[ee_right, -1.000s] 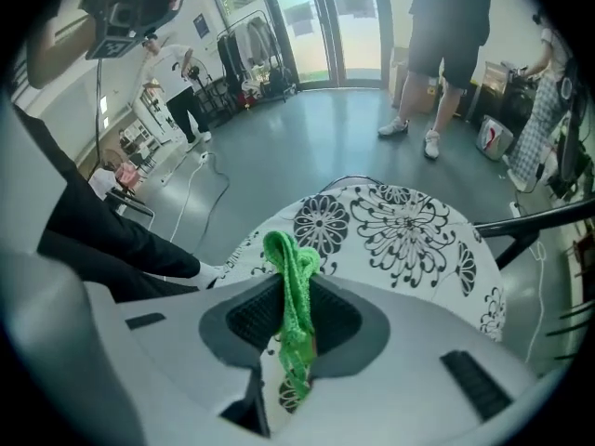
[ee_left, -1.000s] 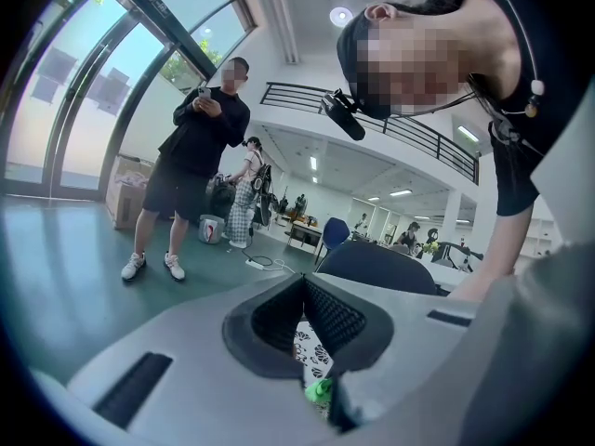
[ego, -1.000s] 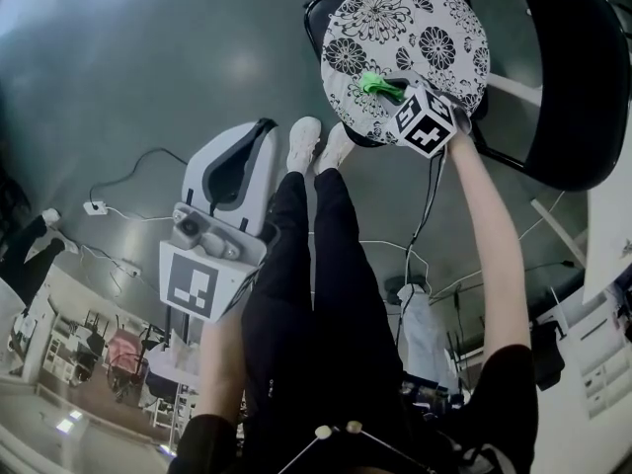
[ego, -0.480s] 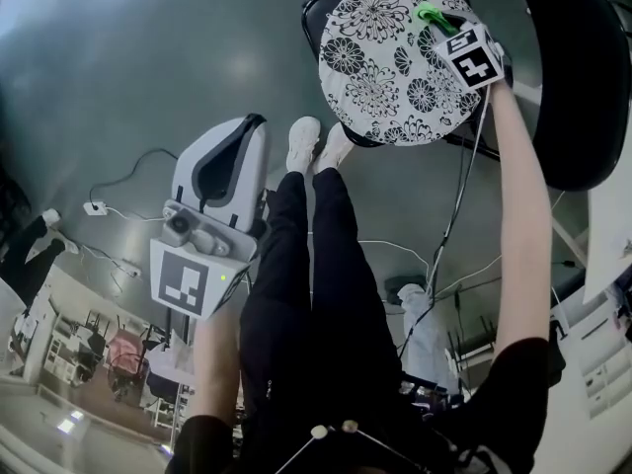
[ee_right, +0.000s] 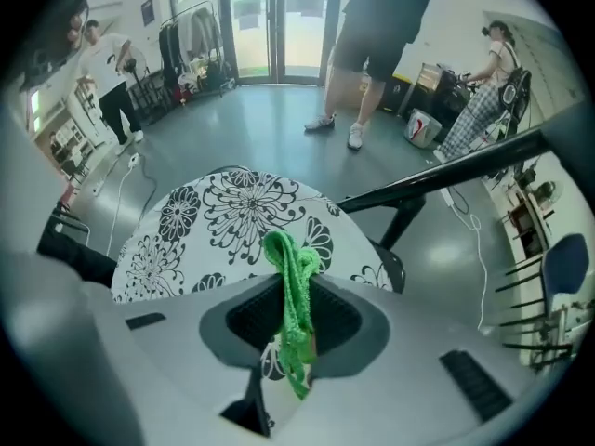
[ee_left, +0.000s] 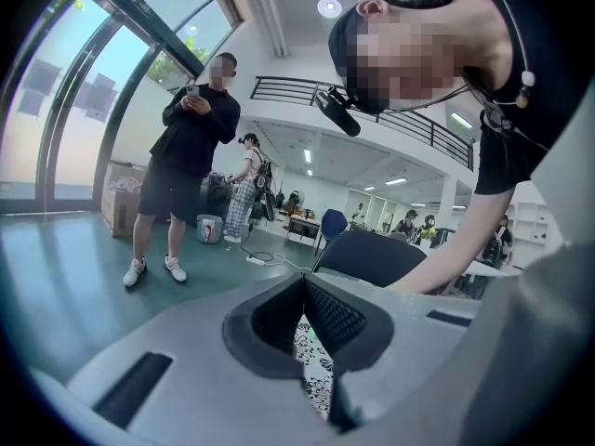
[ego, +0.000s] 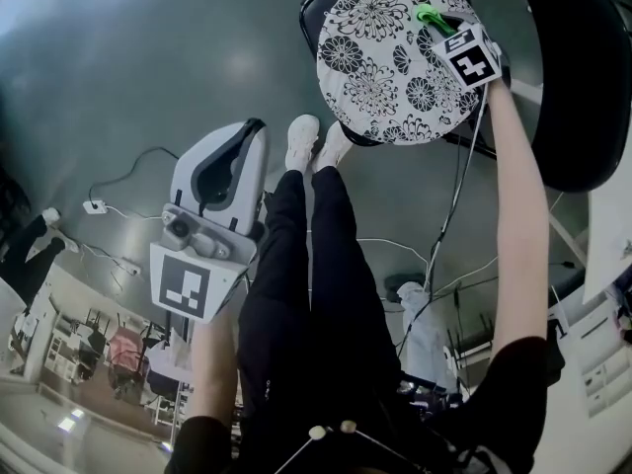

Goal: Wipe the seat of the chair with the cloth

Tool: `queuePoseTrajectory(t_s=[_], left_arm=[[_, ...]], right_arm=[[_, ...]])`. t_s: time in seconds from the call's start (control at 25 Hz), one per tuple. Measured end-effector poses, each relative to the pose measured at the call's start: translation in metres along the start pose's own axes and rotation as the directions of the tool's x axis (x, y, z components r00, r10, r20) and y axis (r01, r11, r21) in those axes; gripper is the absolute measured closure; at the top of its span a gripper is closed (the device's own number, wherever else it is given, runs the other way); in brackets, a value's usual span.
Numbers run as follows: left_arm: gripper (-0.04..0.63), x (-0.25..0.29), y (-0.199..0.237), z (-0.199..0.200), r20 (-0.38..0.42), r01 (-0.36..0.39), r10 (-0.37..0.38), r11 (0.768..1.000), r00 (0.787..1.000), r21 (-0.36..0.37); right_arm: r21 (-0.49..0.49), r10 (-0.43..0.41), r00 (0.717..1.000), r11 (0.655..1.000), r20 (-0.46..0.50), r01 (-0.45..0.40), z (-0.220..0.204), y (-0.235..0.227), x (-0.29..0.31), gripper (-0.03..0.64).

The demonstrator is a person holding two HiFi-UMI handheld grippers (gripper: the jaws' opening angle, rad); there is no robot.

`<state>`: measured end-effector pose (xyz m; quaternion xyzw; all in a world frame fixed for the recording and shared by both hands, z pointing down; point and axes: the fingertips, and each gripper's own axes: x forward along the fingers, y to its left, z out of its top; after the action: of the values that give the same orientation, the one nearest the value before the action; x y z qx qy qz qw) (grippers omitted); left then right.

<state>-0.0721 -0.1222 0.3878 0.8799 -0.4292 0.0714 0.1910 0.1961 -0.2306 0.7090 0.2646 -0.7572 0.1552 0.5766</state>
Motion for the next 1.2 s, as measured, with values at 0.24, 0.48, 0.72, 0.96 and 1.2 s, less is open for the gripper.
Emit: queuePoseTrajectory(t_s=[0.24,0.48,0.72,0.96,1.2], left_arm=[[0.589,0.004,-0.002,0.000,0.000,0.005,-0.005,1.000,1.000,-0.014],[0.589,0.009,-0.008,0.001,0.011,0.011,-0.010,1.000,1.000,-0.025],[0.589,0.007,-0.009,0.004,0.033,0.020,-0.018,0.999,0.999,-0.049],[0.589,0.005,-0.009,0.003,0.048,0.018,-0.015,0.997,0.999,-0.073],[0.589,0.002,-0.010,0.003,0.059,0.025,-0.020,0.997,0.998,-0.077]], right_arm=[[-0.100,0.013,0.999,0.995,-0.041,-0.017,-0.014,0.041,-0.002,0.532],[-0.087,0.088,0.996,0.992,-0.027,-0.090,-0.036,0.102,-0.013,0.532],[-0.117,0.195,0.980,0.973,-0.039,-0.198,-0.061,0.182,-0.028,0.532],[-0.139,0.309,0.950,0.940,-0.051,-0.313,-0.077,0.251,-0.042,0.532],[-0.125,0.337,0.941,0.933,-0.030,-0.338,-0.077,0.267,-0.050,0.532]])
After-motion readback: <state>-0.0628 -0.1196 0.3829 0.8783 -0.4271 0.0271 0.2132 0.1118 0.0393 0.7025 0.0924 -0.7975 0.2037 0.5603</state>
